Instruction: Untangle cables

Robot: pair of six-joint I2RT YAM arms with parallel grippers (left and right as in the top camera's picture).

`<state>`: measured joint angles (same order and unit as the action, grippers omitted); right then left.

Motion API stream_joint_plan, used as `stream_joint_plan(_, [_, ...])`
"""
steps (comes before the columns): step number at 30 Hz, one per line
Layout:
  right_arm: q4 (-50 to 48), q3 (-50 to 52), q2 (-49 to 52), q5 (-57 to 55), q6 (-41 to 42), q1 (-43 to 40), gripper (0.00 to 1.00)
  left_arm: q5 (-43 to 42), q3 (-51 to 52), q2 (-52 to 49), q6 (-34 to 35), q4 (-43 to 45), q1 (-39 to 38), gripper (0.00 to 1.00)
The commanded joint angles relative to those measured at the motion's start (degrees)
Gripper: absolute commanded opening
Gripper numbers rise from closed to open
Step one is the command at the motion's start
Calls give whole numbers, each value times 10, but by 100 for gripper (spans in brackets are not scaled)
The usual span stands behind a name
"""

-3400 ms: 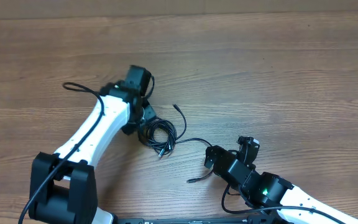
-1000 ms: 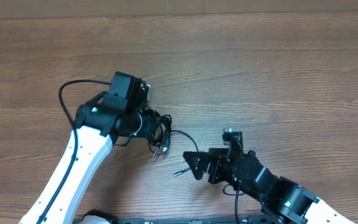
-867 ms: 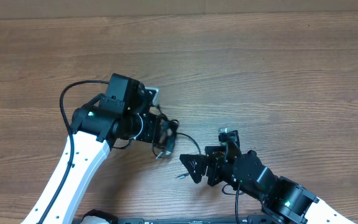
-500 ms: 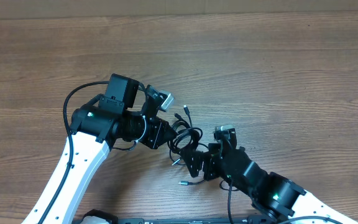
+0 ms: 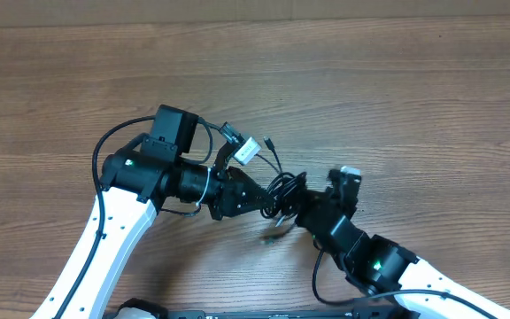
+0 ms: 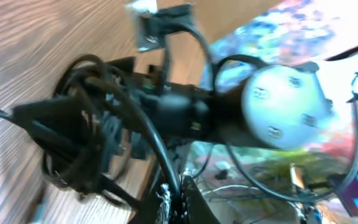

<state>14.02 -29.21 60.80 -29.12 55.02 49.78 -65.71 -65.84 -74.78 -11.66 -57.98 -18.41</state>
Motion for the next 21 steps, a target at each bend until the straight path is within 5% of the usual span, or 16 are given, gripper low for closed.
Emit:
stream_joint_plan(1, [56,6,10,-19,87,-47,100,-117,-27,27,-27,0,27,5])
stream_joint_plan(8, [118,6,10,70,86,-75,100,-51,-61,40,16,26,117,4])
stream_joint_plan(17, [97,6,9,84,38,-75,100,110,-60,40,98,12,122,10])
stream_joint_plan(21, [22,6,9,154,-71,-75,100,222,-59,39,171,9,120,14])
